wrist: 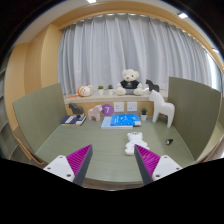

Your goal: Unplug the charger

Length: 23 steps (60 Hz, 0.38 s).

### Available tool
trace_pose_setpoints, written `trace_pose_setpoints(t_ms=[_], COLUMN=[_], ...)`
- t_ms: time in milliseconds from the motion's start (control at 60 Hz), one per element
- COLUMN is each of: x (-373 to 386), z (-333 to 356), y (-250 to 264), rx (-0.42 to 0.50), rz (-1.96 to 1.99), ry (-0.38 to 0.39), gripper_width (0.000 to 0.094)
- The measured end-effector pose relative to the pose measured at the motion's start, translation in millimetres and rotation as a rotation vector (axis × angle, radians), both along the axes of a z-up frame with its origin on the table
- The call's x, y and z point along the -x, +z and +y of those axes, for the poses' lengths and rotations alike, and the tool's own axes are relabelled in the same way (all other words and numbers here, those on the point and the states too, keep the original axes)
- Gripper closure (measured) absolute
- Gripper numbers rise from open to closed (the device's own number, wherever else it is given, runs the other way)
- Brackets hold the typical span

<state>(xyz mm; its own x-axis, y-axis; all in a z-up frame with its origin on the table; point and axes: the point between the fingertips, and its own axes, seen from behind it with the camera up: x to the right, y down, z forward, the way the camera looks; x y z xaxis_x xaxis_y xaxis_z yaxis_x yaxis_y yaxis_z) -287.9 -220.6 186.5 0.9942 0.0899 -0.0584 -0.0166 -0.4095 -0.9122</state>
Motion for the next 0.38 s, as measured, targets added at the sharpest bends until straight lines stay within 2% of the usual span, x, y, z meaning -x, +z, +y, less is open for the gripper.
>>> trace_pose_setpoints(t_ms=[383], x=[18], z=[-21], y=[-9], rx=[0.026], rz=[0.001], ry=[0.011], gripper_width=[0.0093])
